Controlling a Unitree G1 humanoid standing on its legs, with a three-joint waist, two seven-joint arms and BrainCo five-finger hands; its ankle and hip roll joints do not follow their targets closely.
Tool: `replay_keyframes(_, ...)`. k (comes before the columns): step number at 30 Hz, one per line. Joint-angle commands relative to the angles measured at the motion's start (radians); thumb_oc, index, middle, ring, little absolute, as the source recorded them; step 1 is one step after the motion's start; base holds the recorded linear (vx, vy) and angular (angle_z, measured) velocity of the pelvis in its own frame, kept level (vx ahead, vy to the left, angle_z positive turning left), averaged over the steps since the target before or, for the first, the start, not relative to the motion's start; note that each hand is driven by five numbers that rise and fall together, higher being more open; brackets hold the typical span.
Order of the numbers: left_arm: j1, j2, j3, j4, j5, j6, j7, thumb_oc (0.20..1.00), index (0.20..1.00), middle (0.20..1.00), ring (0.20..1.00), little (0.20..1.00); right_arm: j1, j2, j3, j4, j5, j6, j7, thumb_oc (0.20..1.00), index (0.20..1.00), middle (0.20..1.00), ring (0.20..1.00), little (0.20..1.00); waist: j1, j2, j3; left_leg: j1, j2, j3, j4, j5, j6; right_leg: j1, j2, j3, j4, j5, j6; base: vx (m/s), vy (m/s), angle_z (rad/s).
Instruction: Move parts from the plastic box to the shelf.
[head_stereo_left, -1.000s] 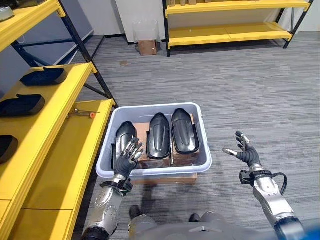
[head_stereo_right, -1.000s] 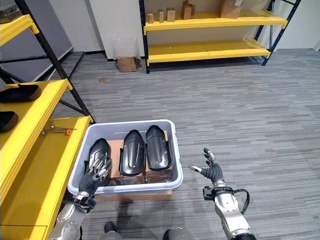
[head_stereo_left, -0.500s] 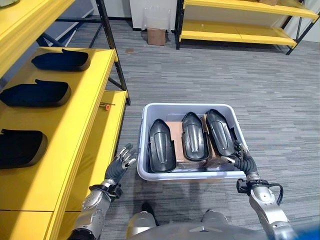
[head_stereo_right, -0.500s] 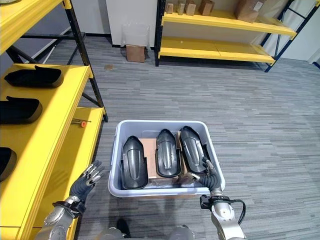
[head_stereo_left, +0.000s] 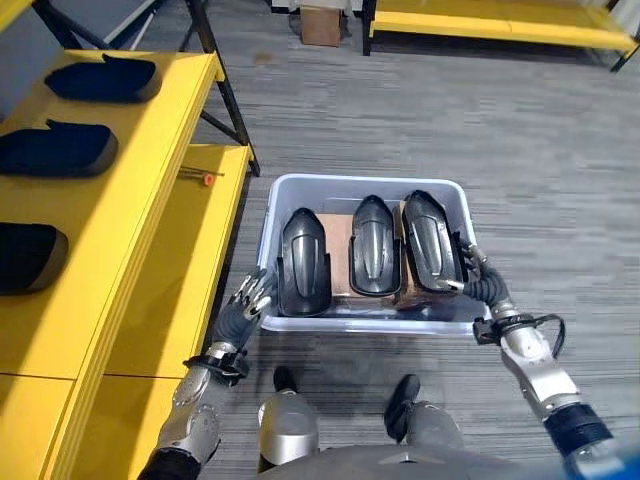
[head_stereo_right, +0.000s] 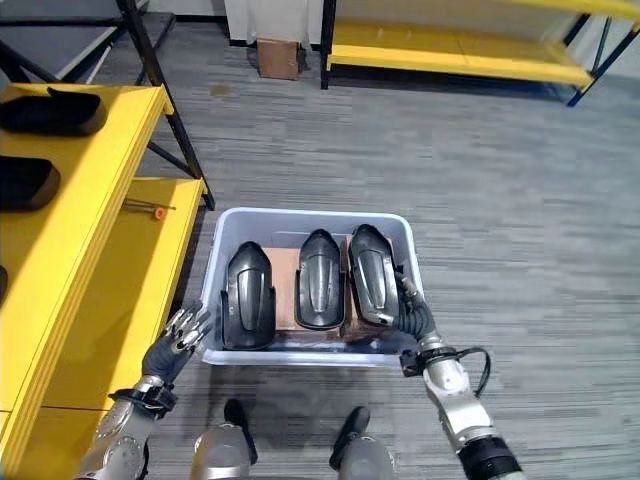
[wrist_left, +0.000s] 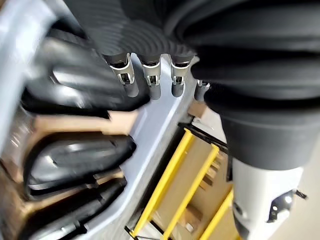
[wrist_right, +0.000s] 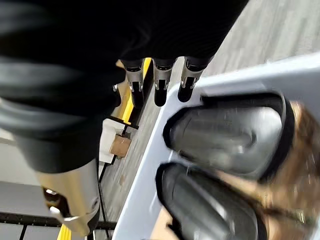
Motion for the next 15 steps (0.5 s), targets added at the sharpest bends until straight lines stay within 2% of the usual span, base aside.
replay_keyframes(1, -0.064, 0.063, -0.011, -0.089, -0.011, -0.035, -0.034, 1.0, 1.0, 1.0, 1.0, 1.0, -0.086, -0.015, -0.042, -0.085, -0.037, -0.046, -0.017, 1.0, 1.0, 1.0, 1.0, 1.0, 0.017, -0.04, 0.01, -0.049, -0.003, -0.082, 0.077, -0.043, -0.002, -0.017, -0.115, 0.018, 0.133, -0.055, 0.098, 0.0, -0.006, -0.04)
replay_keyframes(5, -0.119, 0.096, -0.04, -0.127, -0.052, -0.065, -0.026, 1.0, 1.0, 1.0, 1.0, 1.0, -0.208, -0.054, -0.036, -0.066, -0.056, -0.037, -0.027, 1.0, 1.0, 1.0, 1.0, 1.0, 0.027, -0.026, 0.066, -0.13, 0.005, -0.112, 0.138, -0.059, -0.003, -0.107, -0.138, 0.037, 0.22, -0.076, 0.092, -0.13, 0.007, 0.09)
replay_keyframes(7, -0.159, 0.111, -0.054, -0.15, -0.059, -0.096, 0.01, 1.0, 1.0, 1.0, 1.0, 1.0, -0.284, -0.072, -0.025, -0.05, -0.059, -0.024, -0.041, 1.0, 1.0, 1.0, 1.0, 1.0, 0.033, -0.023, 0.1, -0.179, 0.008, -0.131, 0.175, -0.066, -0.004, -0.154, -0.148, 0.047, 0.265, -0.085, 0.089, -0.19, -0.004, 0.21)
replay_keyframes(8, -0.19, 0.125, -0.058, -0.181, -0.048, -0.125, 0.058, 1.0, 1.0, 1.0, 1.0, 1.0, -0.343, -0.085, -0.014, -0.037, -0.057, -0.016, -0.051, 1.0, 1.0, 1.0, 1.0, 1.0, 0.039, -0.02, 0.126, -0.225, 0.009, -0.139, 0.199, -0.057, 0.007, -0.201, -0.156, 0.047, 0.293, -0.076, 0.076, -0.19, -0.015, 0.25)
replay_keyframes(11, -0.223, 0.142, -0.056, -0.239, -0.078, -0.201, 0.067, 1.0, 1.0, 1.0, 1.0, 1.0, -0.393, -0.089, -0.004, -0.034, -0.045, -0.005, -0.048, 1.0, 1.0, 1.0, 1.0, 1.0, 0.048, -0.02, 0.151, -0.267, 0.009, -0.161, 0.225, -0.063, 0.007, -0.236, -0.163, 0.05, 0.325, -0.086, 0.072, -0.09, -0.031, 0.17)
replay_keyframes(15, -0.256, 0.17, -0.025, -0.383, -0.12, -0.216, 0.064, 1.0, 1.0, 1.0, 1.0, 1.0, -0.454, -0.073, 0.011, -0.051, -0.041, 0.029, -0.071, 1.0, 1.0, 1.0, 1.0, 1.0, 0.072, -0.025, 0.192, -0.353, 0.007, -0.205, 0.265, -0.067, 0.006, -0.316, -0.174, 0.07, 0.384, -0.097, 0.074, -0.09, -0.063, 0.11)
